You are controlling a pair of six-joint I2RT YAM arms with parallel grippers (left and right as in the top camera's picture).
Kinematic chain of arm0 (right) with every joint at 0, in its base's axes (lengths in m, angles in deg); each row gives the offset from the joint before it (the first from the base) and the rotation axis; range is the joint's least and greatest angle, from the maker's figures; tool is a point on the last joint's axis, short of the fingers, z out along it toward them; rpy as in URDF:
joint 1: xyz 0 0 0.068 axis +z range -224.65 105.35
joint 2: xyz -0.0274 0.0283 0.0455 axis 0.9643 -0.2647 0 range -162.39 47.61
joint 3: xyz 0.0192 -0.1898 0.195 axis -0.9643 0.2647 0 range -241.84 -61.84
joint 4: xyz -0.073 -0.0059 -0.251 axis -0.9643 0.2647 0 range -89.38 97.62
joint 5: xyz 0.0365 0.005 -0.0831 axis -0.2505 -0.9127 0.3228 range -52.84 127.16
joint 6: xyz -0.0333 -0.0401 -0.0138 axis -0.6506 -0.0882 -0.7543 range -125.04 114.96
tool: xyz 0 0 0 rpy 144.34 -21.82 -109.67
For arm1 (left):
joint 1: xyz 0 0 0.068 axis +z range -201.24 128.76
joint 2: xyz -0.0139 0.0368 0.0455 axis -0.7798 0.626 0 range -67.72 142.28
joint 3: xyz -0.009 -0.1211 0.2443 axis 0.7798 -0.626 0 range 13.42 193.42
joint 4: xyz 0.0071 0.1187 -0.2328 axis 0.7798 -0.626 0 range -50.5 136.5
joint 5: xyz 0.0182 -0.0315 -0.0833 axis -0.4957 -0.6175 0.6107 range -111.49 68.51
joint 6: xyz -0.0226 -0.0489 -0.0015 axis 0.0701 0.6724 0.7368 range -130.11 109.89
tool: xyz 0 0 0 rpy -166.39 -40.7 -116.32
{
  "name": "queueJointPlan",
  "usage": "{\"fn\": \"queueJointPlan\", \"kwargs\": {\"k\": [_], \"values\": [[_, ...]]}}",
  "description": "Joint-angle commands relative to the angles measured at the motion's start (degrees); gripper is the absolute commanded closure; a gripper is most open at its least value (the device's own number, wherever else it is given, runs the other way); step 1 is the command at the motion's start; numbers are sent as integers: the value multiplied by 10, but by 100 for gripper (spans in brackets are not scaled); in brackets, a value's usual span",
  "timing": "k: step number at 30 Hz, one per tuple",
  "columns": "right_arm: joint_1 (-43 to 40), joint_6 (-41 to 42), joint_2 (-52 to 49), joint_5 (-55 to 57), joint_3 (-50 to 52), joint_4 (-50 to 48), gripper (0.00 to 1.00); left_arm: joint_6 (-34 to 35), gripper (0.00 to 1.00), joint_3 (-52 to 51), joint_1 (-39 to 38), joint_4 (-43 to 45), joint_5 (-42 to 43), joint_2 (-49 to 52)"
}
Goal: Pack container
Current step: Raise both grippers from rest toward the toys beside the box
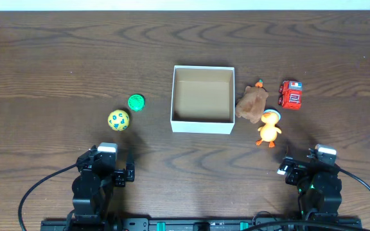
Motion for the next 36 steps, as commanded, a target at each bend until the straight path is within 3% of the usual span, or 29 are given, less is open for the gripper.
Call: {"fn": "queueJointPlan", "kwargs": {"k": [1, 11, 20, 25, 29, 36], "values": [[-9, -8, 6, 0, 4, 0, 1, 5, 2, -5, 3, 0, 0, -3], [-9, -3, 6, -4, 4, -14, 1, 5, 2, -5, 3, 6, -4, -3], [-9, 130, 6, -117, 4, -14, 1, 12, 2, -5, 3, -9, 43, -3], [-9, 198, 6, -135, 4, -10, 1, 95, 2, -2, 3, -9, 45, -3], [-9, 171, 4, -170, -7, -37, 1, 160, 2, 35, 3, 12, 44, -3], [-9, 120, -87, -169, -126, 6, 1, 167, 2, 174, 3, 18, 8, 77]]}}
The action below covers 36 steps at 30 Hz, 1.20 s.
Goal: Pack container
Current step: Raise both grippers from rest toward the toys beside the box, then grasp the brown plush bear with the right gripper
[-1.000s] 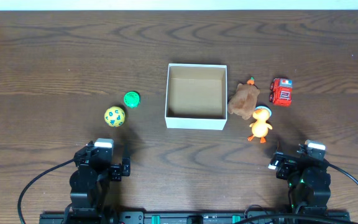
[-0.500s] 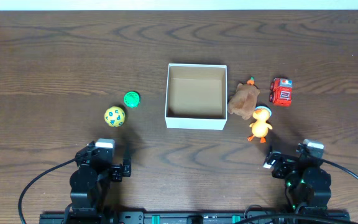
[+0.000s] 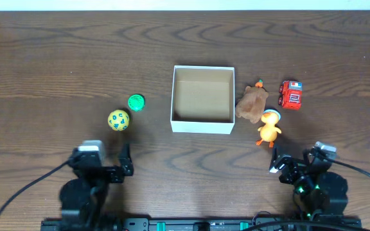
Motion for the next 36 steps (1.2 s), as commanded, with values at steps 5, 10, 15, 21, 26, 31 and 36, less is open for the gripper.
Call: {"fn": "queueJointPlan", "kwargs": {"k": [5, 10, 15, 21, 26, 31, 36], "values": [[-9, -59, -209, -10, -218, 78, 1, 19, 2, 197, 3, -50, -17, 204], [-8, -68, -393, 1, -385, 170, 1, 19, 2, 313, 3, -117, -22, 374], [1, -101, -567, 0, -537, 225, 1, 17, 2, 389, 13, -158, -22, 521], [66, -132, -744, 12, -655, 260, 1, 17, 2, 426, 36, -196, -21, 616], [85, -91, -855, 73, -662, 226, 1, 17, 2, 426, 45, -228, -22, 640], [85, -71, -943, 27, -661, 195, 1, 17, 2, 426, 45, -272, -22, 649], [92, -60, -1016, -2, -661, 153, 1, 17, 2, 425, 45, -275, -22, 649]]}}
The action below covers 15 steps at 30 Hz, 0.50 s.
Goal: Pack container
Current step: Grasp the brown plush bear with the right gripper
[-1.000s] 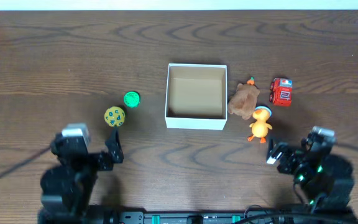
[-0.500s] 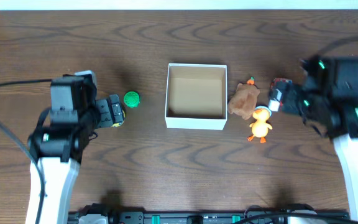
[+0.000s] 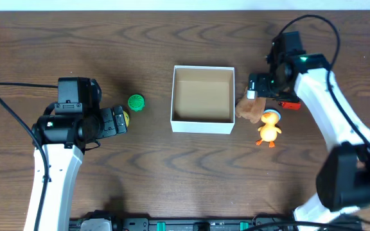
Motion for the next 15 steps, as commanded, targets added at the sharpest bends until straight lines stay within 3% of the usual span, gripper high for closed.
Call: {"fn": "queueJointPlan", "kwargs": {"k": [1, 5, 8, 11, 15], "values": [[10, 17, -38, -26, -7, -23, 1, 1, 2, 12, 3, -2, -9, 3], [23, 37, -77, -25, -7, -50, 1, 1, 2, 12, 3, -2, -9, 3], [28, 42, -104, -25, -7, -73, 7, 1, 2, 12, 3, -2, -9, 3], [35, 42, -120, -24, -7, -84, 19, 1, 2, 12, 3, -2, -9, 3], [38, 42, -118, 11, -7, -79, 45, 1, 2, 12, 3, -2, -9, 3]]}}
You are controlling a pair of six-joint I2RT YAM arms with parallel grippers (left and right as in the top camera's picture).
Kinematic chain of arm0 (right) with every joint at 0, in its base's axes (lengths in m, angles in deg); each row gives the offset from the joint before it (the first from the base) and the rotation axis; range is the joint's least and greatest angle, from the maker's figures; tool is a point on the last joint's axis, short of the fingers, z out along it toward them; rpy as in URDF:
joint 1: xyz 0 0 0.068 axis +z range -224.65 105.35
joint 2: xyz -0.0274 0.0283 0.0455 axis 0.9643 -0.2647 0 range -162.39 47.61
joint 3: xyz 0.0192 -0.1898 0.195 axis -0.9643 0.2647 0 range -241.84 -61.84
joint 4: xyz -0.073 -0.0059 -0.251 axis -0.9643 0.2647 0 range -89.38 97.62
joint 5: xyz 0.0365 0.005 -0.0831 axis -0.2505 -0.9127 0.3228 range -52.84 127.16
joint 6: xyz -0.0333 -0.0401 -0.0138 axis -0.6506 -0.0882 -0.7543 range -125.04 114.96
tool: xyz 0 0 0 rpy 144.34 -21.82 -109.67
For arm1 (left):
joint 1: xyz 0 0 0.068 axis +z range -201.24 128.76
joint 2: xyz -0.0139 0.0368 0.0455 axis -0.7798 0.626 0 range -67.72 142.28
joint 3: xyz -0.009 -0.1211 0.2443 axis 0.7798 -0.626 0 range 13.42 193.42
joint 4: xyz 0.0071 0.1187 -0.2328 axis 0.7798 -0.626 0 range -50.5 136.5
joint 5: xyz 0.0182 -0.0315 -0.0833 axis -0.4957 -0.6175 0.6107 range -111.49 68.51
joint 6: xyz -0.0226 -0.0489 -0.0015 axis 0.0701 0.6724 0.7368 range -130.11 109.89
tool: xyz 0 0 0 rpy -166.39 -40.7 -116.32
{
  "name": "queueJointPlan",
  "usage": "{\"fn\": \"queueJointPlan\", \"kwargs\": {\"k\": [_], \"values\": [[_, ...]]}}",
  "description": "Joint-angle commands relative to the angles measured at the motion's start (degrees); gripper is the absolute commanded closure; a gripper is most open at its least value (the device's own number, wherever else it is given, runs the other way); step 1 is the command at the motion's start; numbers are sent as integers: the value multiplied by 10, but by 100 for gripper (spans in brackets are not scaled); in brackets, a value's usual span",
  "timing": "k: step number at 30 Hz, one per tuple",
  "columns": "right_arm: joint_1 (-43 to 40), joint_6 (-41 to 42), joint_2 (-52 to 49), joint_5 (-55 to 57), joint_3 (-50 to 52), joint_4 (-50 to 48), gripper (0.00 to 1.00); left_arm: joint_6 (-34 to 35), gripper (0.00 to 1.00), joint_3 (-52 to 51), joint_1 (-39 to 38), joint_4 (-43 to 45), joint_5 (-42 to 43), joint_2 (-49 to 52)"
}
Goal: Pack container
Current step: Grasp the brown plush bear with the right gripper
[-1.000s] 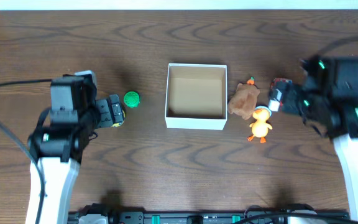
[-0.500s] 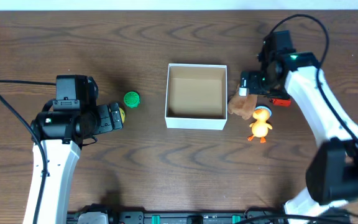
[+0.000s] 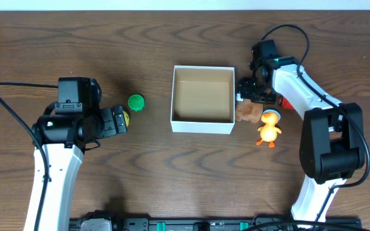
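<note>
The open white box (image 3: 201, 119) stands mid-table with nothing in it. My left gripper (image 3: 118, 120) hangs over the yellow ball (image 3: 126, 117), of which only a sliver shows. Whether its fingers are open or shut is hidden from above. The green toy (image 3: 135, 102) lies just beyond it. My right gripper (image 3: 249, 94) is over the top of the brown plush (image 3: 249, 113), right beside the box's right wall, and its finger gap is hidden too. The orange duck (image 3: 270, 127) stands below the plush. The red car (image 3: 288, 103) is mostly covered by the right arm.
The right arm reaches in from the lower right edge and arches over the car and duck. The left arm comes up along the left side, with its black cable looping out to the left. Dark wood table all around.
My right gripper has moved left and a little down, from above the plush and car to the plush's top edge by the box wall. The left arm and all objects are unchanged.
Both arms began folded at the table's near edge, with all the toys lying around the empty box. A little later they had lifted slightly. Then the left gripper was over the yellow ball and the right above the plush, where it now sits closer.
</note>
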Motion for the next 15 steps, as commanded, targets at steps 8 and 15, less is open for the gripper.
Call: {"fn": "queueJointPlan", "kwargs": {"k": [8, 15], "values": [[15, 8, 107, 150, -20, 50, 76, 1, 2, 12, 3, -2, -9, 2], [66, 5, 270, 94, -23, 37, 93, 1, 2, 12, 3, -2, -9, 2]]}}
